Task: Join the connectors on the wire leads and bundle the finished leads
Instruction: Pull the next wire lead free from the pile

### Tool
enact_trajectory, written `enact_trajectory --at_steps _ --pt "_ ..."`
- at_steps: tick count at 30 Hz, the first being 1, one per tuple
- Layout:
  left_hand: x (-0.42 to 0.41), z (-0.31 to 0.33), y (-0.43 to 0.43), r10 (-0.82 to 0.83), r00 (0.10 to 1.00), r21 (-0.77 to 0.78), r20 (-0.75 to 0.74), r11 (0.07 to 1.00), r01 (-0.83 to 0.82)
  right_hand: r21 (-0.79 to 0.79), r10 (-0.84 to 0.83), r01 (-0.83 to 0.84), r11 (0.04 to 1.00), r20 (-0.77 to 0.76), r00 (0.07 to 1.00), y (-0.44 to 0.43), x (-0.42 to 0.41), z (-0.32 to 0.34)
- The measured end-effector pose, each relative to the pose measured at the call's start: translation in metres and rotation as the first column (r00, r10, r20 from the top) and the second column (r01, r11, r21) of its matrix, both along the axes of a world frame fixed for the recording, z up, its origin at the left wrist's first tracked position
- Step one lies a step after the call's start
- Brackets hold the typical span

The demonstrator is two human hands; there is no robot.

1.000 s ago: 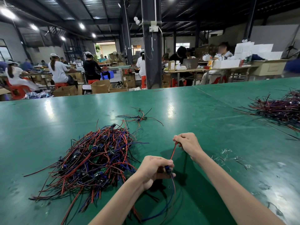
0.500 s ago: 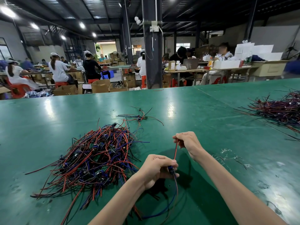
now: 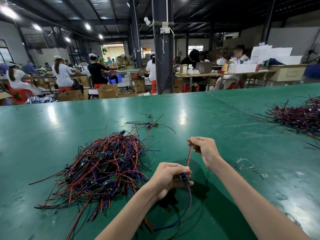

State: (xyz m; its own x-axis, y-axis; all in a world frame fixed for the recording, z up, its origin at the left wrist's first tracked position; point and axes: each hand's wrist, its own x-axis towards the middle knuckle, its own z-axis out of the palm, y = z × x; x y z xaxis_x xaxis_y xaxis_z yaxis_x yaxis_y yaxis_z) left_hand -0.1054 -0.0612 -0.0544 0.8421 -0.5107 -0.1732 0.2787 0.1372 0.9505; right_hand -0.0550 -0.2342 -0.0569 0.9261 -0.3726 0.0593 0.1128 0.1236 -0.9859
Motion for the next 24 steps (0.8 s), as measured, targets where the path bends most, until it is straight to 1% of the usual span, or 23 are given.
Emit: enact_trajectory --at_steps 4,7,10,15,17,19,22,24 --pt "0.001 0.001 0.002 0.013 1.0 0.001 0.007 1.0 -0.013 -0.132 -0.096 0.099 0.986 0.029 0.995 0.001 0.001 -0.006" --pt "0.001 0.002 0.003 0.018 1.0 0.002 0.011 1.0 -0.018 -0.178 -0.141 0.145 0.973 0.033 0.989 0.004 0.003 -0.01" --pt "0.002 0.002 0.004 0.043 0.999 -0.009 0.005 0.999 -0.043 -0.191 -0.177 0.183 0.964 0.049 0.983 0.004 0.003 -0.011" --pt "0.003 0.0 0.004 0.057 0.998 -0.01 0.006 0.998 -0.057 -0.166 -0.181 0.191 0.967 0.073 0.981 0.004 0.003 -0.01" --pt "0.003 -0.002 0.004 0.073 0.997 -0.019 0.011 0.997 -0.072 -0.131 -0.142 0.151 0.98 0.074 0.987 0.005 0.002 -0.008" --pt "0.004 -0.004 0.003 0.101 0.995 -0.037 0.012 0.994 -0.1 -0.079 -0.065 0.068 0.995 0.043 0.997 0.007 0.002 -0.006" --pt "0.006 -0.005 0.003 0.165 0.986 -0.069 0.002 0.984 -0.164 0.017 0.059 -0.058 0.998 -0.093 0.994 0.012 -0.001 -0.002" --pt "0.007 -0.006 0.003 0.203 0.979 -0.084 -0.001 0.976 -0.202 0.046 0.202 -0.197 0.979 -0.159 0.966 0.015 -0.005 -0.001"
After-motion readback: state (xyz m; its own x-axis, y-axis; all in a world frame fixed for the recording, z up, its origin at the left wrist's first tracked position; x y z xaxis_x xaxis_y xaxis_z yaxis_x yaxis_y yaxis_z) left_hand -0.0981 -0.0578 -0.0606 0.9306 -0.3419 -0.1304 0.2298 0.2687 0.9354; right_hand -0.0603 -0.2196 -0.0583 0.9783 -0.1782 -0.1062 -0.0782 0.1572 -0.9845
